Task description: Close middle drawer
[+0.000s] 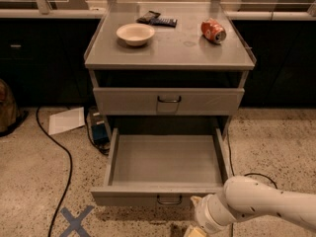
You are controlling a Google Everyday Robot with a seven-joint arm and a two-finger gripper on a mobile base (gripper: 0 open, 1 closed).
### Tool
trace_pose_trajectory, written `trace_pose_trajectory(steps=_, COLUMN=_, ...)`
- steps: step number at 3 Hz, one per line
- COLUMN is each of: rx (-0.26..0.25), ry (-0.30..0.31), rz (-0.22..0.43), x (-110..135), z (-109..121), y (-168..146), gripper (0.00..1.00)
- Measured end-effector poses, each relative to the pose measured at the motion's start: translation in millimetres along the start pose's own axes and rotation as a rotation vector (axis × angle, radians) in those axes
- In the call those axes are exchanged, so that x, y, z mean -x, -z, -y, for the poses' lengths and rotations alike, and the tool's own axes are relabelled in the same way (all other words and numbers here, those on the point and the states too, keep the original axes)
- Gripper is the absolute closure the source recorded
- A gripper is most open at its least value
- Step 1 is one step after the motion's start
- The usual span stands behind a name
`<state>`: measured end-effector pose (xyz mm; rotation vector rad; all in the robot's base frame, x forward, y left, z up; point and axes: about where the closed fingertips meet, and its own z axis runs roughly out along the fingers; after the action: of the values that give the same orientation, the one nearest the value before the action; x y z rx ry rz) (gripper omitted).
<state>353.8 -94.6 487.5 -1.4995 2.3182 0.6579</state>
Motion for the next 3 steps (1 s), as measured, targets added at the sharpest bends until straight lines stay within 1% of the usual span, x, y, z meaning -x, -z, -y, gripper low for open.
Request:
trace_pose_trajectory(steps=1, rx=0.0, ry=0.0, rz=0.0, x=0, z=0, y=0, gripper=0.0)
trace_pose_trajectory(steps=2, rx=0.012, ry=-0.012, rz=0.025, x=-4, z=2, y=-14, gripper=0.0)
trace_pose_trajectory(steps=3, rx=0.027, ry=-0.022, rz=0.088, x=-10, z=15, y=-43, gripper=0.0)
